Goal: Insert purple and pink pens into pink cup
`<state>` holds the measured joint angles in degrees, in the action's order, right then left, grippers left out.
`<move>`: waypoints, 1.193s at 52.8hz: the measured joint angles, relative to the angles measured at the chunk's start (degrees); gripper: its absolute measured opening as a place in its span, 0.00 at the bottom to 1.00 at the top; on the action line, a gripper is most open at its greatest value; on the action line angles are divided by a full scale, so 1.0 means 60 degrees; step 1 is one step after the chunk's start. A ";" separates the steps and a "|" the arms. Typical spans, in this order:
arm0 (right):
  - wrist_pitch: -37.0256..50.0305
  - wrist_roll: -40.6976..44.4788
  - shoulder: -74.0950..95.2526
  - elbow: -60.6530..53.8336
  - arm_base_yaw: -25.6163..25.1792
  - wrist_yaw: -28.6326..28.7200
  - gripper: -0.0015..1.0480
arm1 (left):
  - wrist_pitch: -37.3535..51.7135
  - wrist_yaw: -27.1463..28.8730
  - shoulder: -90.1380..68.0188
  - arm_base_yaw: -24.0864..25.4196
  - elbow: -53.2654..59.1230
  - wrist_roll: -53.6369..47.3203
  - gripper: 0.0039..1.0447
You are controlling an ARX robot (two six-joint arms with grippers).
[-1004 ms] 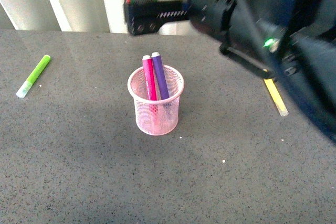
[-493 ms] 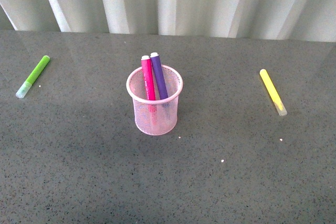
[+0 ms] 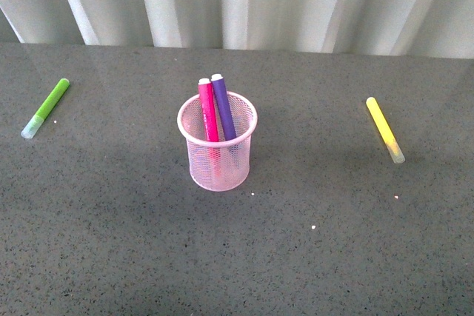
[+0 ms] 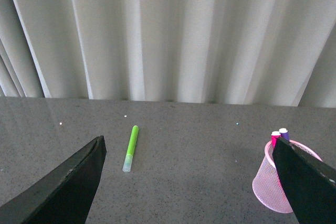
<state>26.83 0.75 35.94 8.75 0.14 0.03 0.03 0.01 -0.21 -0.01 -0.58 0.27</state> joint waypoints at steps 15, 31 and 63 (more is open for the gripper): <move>-0.0969 -0.0029 -0.1810 -0.0823 -0.0004 0.0000 0.03 | 0.0000 0.0000 0.0000 0.0000 0.0000 0.0000 0.94; -0.1486 -0.0025 -0.2951 -0.1257 -0.0007 0.0004 0.03 | 0.0000 0.0000 0.0000 0.0000 0.0000 0.0000 0.94; -0.3034 -0.0033 -0.4568 -0.1257 -0.0007 -0.0004 0.03 | 0.0000 0.0000 0.0000 0.0000 0.0000 0.0000 0.94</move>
<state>8.62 0.56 8.54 1.21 0.10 0.01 0.03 0.01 -0.21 -0.01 -0.58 0.27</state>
